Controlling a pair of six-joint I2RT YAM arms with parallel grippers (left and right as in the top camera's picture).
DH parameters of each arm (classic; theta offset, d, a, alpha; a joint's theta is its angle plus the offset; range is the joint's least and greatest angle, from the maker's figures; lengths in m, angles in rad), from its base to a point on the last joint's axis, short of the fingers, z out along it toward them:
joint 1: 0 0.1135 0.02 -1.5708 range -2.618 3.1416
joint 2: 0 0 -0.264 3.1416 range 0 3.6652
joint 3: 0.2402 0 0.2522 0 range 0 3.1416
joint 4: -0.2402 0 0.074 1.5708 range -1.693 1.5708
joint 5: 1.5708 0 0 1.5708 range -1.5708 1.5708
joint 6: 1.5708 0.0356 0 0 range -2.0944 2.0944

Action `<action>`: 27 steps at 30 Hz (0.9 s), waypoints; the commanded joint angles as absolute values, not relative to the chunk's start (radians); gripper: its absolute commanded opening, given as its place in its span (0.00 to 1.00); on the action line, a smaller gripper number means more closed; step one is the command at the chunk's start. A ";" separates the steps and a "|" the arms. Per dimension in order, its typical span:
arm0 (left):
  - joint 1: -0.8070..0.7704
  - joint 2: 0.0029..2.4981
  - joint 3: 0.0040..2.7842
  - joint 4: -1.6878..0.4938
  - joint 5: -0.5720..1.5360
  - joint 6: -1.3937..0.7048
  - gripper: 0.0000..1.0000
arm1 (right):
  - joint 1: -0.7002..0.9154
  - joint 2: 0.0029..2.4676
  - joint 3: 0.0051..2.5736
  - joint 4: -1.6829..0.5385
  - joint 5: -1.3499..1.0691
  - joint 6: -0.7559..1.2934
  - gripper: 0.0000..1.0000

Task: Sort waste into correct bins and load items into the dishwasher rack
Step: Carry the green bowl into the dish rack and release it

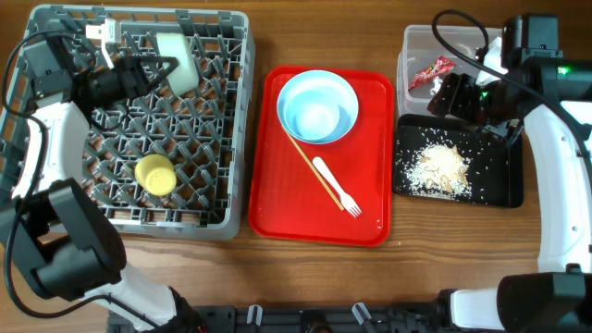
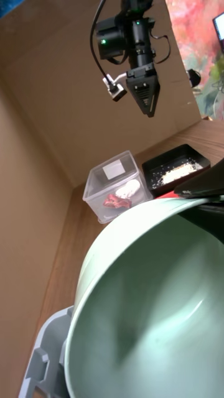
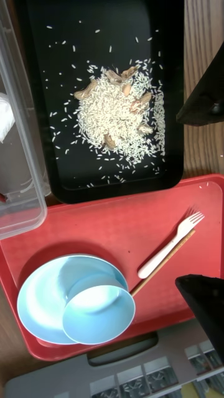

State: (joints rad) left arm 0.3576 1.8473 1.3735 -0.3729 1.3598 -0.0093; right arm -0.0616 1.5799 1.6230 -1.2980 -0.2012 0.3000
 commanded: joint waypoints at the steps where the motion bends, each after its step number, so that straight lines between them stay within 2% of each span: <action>1: 0.365 1.882 1.375 -0.350 1.387 -0.015 0.04 | -0.062 1.571 1.623 -1.300 -0.209 0.279 0.77; 7: 0.365 1.954 1.375 -0.280 1.387 -0.023 0.04 | -0.062 1.571 1.623 -1.303 -0.210 0.264 0.77; 12: 0.385 2.038 1.375 -0.070 1.386 -0.193 0.04 | -0.062 1.571 1.623 -1.304 -0.210 0.263 0.77; 18: 0.441 2.084 1.375 -0.091 1.386 -0.225 0.04 | -0.062 1.571 1.623 -1.303 -0.210 0.265 0.77; 19: 0.454 2.084 1.375 -0.099 1.386 -0.225 0.07 | -0.062 1.571 1.623 -1.303 -0.210 0.265 0.77; 20: 0.471 2.084 1.375 -0.117 1.387 -0.226 0.16 | -0.062 1.571 1.623 -1.303 -0.210 0.265 0.77; 21: 0.485 2.084 1.375 -0.141 1.387 -0.226 0.32 | -0.062 1.571 1.623 -1.303 -0.210 0.265 0.77; 22: 0.500 2.084 1.375 -0.172 1.387 -0.225 0.38 | -0.062 1.571 1.623 -1.303 -0.210 0.265 0.77; 23: 0.515 2.084 1.375 -0.205 1.387 -0.225 0.59 | -0.062 1.571 1.623 -1.303 -0.210 0.265 0.77; 24: 0.526 2.083 1.375 -0.233 1.387 -0.225 0.73 | -0.062 1.571 1.623 -1.303 -0.210 0.265 0.77; 25: 0.538 2.083 1.375 -0.259 1.386 -0.225 0.82 | -0.062 1.571 1.623 -1.303 -0.210 0.265 0.77; 26: 0.555 2.083 1.375 -0.292 1.386 -0.225 1.00 | -0.062 1.571 1.623 -1.303 -0.210 0.264 0.77; 27: 0.569 2.081 1.375 -0.312 1.386 -0.225 1.00 | -0.062 1.571 1.623 -1.303 -0.210 0.264 0.77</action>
State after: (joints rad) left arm 0.5282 2.0686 1.3701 -0.2668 1.3739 -0.2237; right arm -0.0616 1.5799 1.6230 -1.3022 -0.2016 0.2821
